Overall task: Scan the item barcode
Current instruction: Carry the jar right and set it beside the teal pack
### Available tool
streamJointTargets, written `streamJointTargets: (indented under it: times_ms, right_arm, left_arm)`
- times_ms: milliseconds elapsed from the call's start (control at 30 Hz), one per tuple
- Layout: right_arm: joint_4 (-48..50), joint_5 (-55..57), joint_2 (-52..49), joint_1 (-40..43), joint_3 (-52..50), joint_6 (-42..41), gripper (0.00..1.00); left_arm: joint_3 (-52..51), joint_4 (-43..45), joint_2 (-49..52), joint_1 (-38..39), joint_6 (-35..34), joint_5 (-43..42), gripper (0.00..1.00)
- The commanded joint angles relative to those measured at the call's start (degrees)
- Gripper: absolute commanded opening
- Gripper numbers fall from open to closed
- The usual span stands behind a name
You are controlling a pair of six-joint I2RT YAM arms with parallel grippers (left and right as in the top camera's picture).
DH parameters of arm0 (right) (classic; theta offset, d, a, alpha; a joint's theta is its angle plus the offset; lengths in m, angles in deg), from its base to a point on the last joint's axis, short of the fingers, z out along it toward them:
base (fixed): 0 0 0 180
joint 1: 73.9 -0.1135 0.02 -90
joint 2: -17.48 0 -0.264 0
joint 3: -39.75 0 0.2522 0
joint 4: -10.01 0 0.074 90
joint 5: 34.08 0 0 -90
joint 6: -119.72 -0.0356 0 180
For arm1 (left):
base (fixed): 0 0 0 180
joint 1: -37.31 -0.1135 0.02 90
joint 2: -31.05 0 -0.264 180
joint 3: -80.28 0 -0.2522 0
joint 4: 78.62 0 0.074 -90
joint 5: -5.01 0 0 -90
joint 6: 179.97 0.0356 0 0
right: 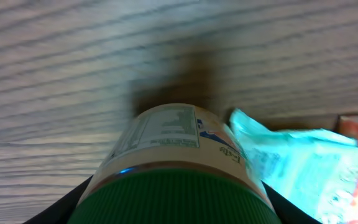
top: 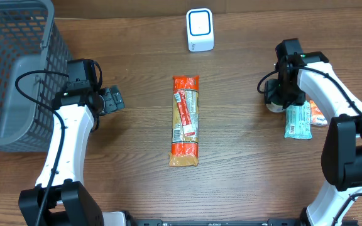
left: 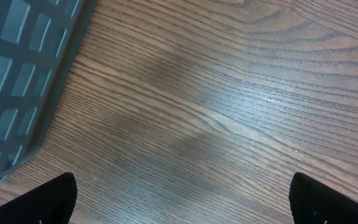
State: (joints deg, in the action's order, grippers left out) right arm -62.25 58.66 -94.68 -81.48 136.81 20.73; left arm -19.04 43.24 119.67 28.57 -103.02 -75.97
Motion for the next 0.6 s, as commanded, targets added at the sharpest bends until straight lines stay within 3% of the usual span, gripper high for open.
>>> streamJointTargets:
  times_ms: [0,233,333,433,567]
  right_arm:
    - [0.37,-2.47,0.61,-0.39,0.13,0.68,0.29]
    - [0.50,-2.45,0.61,-0.37,-2.05,0.68,0.35]
    - [1.44,-2.43,0.61,-0.39,-3.63,0.70,0.49]
    - [2.49,-2.40,0.61,-0.37,-4.07,0.70,0.82]
    - [1.84,-2.43,1.33,-0.37,-2.12,0.68,0.95]
  left_arm:
    - [0.85,0.02,-0.94,0.09,1.27,-0.07,1.00]
    - [0.85,0.02,-0.94,0.09,1.27,-0.07,1.00]
    - [0.85,0.02,-0.94,0.09,1.27,-0.07,1.00]
    - [0.85,0.04,-0.94,0.09,1.27,-0.07,1.00]
    - [0.85,0.02,-0.94,0.09,1.27,-0.07,1.00]
